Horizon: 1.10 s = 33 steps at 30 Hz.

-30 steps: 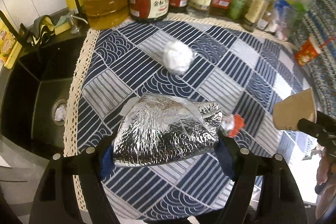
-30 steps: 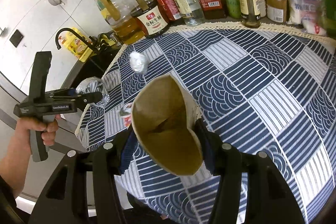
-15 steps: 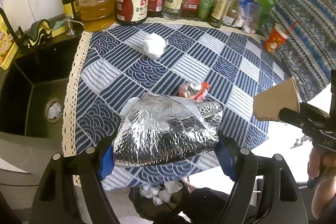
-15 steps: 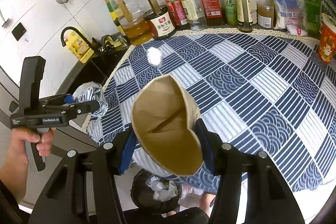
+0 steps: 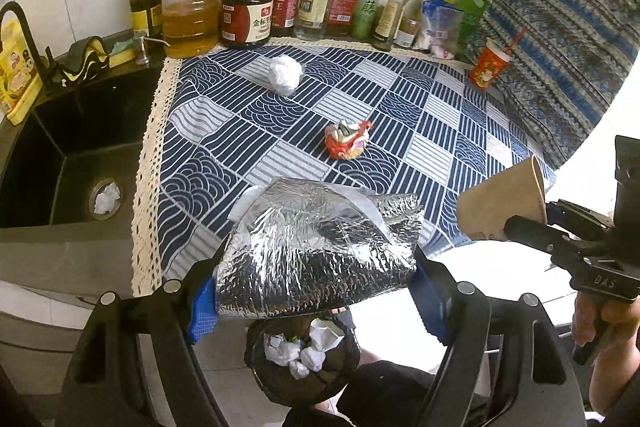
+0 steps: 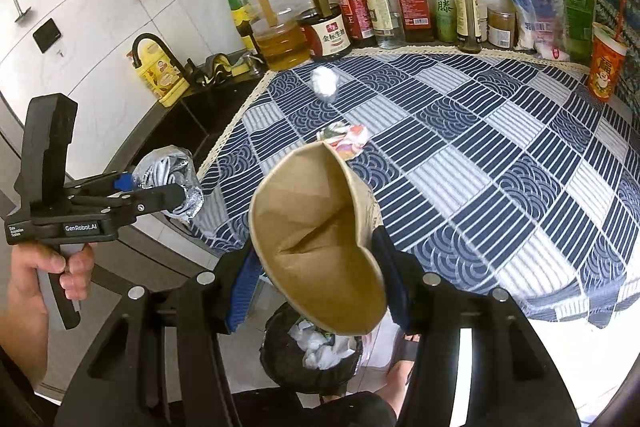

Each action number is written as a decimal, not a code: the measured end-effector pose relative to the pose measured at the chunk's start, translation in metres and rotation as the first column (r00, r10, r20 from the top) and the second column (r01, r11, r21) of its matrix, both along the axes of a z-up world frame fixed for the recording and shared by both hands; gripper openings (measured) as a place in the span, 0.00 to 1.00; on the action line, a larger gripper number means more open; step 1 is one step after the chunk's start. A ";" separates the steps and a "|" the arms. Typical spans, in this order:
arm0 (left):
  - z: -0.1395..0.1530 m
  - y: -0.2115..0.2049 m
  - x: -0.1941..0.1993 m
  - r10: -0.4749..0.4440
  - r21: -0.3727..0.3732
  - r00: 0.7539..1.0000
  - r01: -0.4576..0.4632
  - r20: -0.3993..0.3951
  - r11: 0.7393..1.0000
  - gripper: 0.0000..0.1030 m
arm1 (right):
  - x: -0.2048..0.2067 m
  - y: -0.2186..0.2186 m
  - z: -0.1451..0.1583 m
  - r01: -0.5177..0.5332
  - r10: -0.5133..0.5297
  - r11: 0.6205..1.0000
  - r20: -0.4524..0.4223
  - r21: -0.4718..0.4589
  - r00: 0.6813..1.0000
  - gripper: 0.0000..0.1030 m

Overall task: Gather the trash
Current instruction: 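Lift the foil packet with the left tool while the right tool carries the brown cup toward the bin, then lower both tools over the bin and open them to drop the items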

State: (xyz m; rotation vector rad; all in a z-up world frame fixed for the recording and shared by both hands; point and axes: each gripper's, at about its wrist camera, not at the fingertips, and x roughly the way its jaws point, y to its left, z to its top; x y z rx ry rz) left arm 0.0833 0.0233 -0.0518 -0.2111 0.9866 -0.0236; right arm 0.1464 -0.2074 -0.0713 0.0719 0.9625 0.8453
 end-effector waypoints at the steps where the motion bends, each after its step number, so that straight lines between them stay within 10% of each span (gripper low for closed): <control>1: 0.000 0.000 -0.006 -0.004 -0.006 1.000 0.004 0.002 1.000 0.74 | -0.005 0.001 0.000 0.002 -0.002 1.000 -0.001 -0.002 1.000 0.53; 33: -0.085 -0.014 -0.069 -0.042 -0.122 0.984 0.021 -0.171 0.992 0.74 | -0.071 0.032 -0.062 -0.020 0.012 0.999 -0.157 -0.047 0.987 0.54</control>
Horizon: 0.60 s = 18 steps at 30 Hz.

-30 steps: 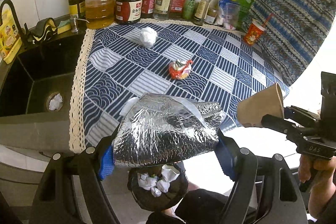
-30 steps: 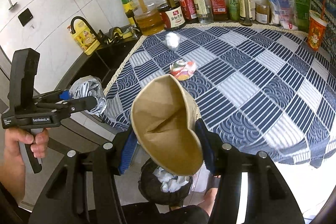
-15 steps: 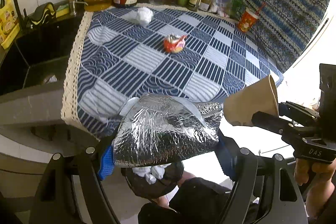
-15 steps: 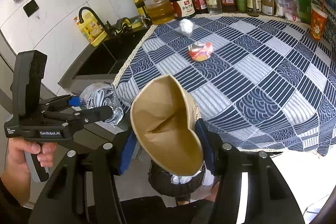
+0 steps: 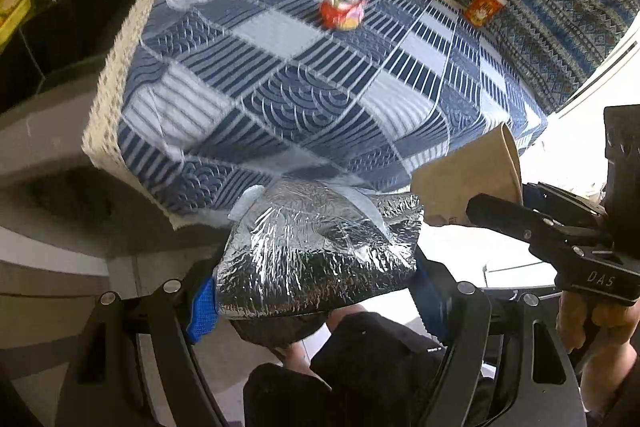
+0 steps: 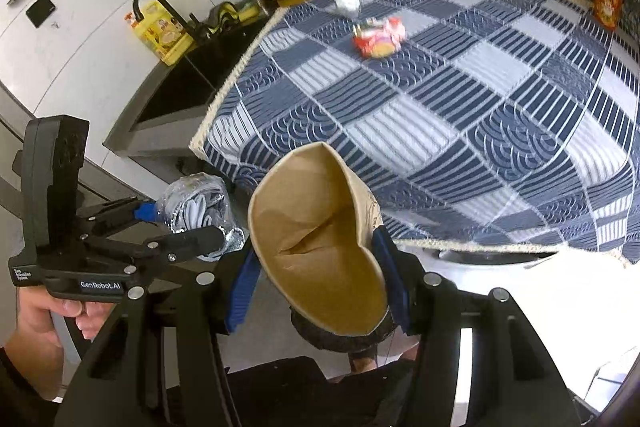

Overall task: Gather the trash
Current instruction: 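Lower both tools over the bin and open them to drop the items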

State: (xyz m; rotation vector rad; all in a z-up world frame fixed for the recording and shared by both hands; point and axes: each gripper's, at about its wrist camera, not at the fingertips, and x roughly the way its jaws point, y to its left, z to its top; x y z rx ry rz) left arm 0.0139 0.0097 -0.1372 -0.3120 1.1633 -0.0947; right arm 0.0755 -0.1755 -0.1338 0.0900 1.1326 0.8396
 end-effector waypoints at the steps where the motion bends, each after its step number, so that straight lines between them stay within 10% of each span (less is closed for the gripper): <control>1: -0.006 0.000 -0.001 0.001 -0.008 1.000 -0.001 -0.014 1.000 0.74 | 0.000 0.000 -0.003 0.002 -0.002 1.000 -0.007 -0.003 1.000 0.54; 18: -0.096 0.004 -0.024 0.029 -0.066 0.976 -0.044 -0.216 0.997 0.74 | 0.003 0.021 -0.067 -0.024 0.022 1.000 -0.158 -0.012 0.987 0.54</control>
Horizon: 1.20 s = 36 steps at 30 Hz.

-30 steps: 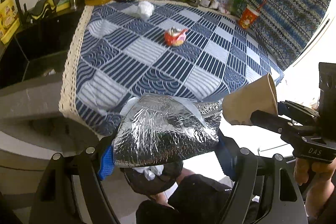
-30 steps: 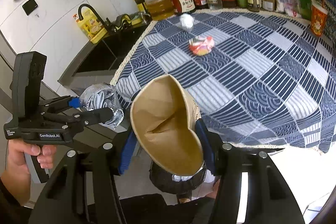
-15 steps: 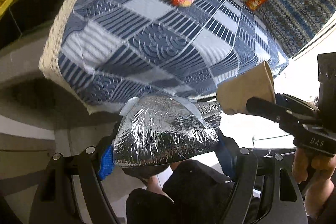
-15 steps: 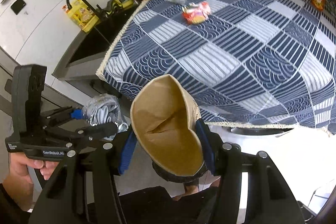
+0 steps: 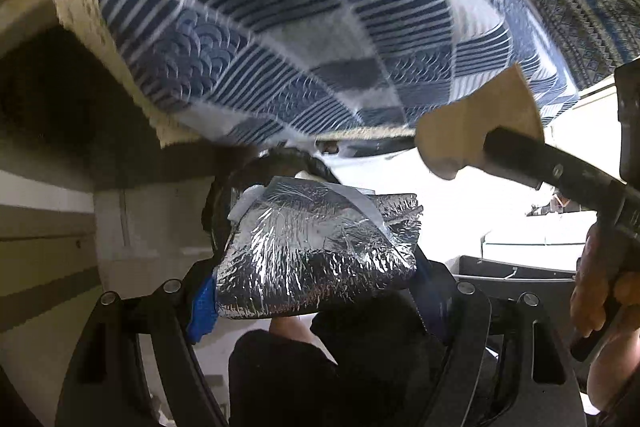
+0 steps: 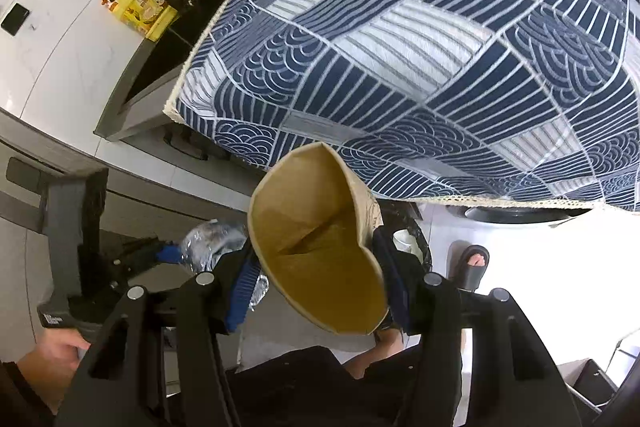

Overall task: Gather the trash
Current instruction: 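Lower both tools over the bin and open them to drop the items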

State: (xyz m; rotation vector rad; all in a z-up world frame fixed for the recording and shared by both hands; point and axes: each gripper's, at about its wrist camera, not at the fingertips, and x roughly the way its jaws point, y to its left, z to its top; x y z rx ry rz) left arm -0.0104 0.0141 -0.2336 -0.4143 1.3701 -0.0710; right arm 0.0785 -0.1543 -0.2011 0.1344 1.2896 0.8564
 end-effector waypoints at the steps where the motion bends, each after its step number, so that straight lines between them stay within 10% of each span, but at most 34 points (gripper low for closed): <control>1: -0.006 0.002 -0.002 0.007 -0.010 1.000 -0.008 -0.013 1.000 0.74 | 0.001 0.001 -0.002 -0.001 0.001 1.000 -0.005 0.004 1.000 0.54; 30: -0.087 -0.007 -0.018 0.040 -0.110 0.983 -0.060 -0.177 0.992 0.76 | 0.007 0.036 -0.083 0.014 -0.003 0.999 -0.219 0.047 0.976 0.57; 36: -0.086 -0.010 -0.013 0.032 -0.072 0.986 -0.045 -0.166 0.996 0.93 | 0.018 0.033 -0.081 0.070 -0.046 0.994 -0.257 0.088 0.965 0.72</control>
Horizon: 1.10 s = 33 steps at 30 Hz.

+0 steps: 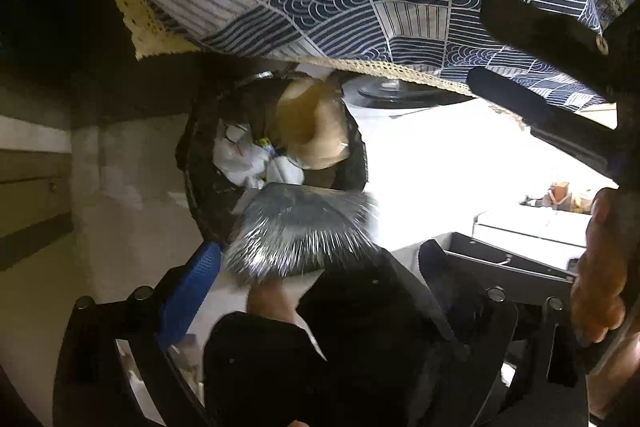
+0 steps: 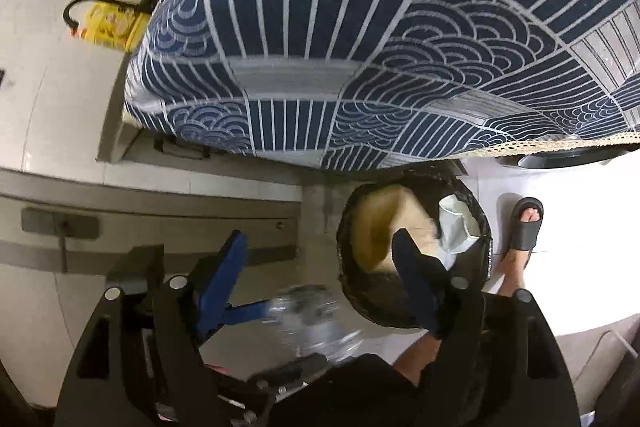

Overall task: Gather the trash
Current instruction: 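Raise both open tools back up to the table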

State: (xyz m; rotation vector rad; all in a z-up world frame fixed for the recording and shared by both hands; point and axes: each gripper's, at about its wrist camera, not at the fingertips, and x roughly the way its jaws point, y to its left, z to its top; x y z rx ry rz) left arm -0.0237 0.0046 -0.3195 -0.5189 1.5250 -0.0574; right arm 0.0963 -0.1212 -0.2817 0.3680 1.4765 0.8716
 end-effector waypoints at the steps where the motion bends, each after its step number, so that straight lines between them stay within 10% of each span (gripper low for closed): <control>1: 0.000 0.001 0.000 0.002 0.003 1.000 -0.002 -0.001 1.000 0.93 | 0.001 -0.001 0.002 0.005 -0.005 1.000 0.004 0.001 1.000 0.72; 33: 0.130 0.019 0.028 -0.045 0.168 0.957 -0.004 0.287 0.986 0.93 | 0.009 -0.067 0.103 0.141 -0.134 0.990 0.209 -0.017 0.969 0.84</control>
